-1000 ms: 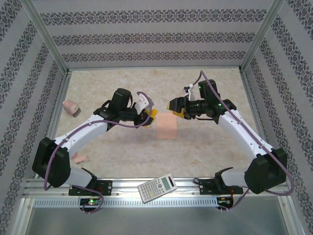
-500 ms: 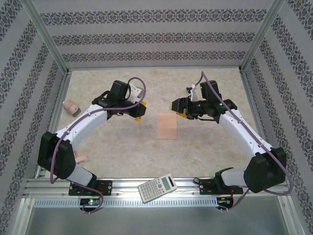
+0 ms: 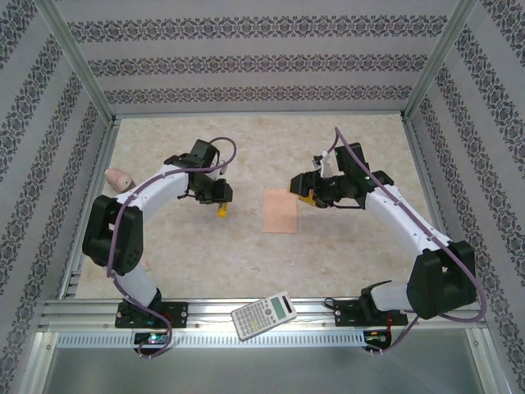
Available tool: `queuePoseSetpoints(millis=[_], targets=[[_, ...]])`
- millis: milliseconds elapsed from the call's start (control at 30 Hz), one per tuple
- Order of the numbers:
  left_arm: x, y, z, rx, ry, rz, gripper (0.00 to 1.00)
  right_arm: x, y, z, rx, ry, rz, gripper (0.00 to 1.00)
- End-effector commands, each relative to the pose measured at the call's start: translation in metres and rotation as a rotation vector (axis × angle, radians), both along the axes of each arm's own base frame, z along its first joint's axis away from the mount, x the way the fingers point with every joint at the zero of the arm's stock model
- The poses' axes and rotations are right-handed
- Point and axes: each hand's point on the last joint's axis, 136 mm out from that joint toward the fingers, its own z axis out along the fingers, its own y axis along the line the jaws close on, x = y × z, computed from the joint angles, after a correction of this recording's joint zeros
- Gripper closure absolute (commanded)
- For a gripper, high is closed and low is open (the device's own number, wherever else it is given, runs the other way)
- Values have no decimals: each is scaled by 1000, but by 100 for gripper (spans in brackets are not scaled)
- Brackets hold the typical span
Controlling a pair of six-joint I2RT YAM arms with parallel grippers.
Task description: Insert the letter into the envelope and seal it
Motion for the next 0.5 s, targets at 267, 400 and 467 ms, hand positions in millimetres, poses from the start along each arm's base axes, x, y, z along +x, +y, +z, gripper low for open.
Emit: queuePoseSetpoints(millis=[267, 400, 467], targets=[[-11, 14, -35, 61, 143, 124, 100, 2, -5, -11, -22, -3, 1, 39], [-13, 18, -47, 78, 143, 152, 100, 0, -6, -15, -25, 4, 0, 39], [-14, 19, -51, 91, 141, 155, 95, 0, -6, -16, -28, 4, -2, 39]])
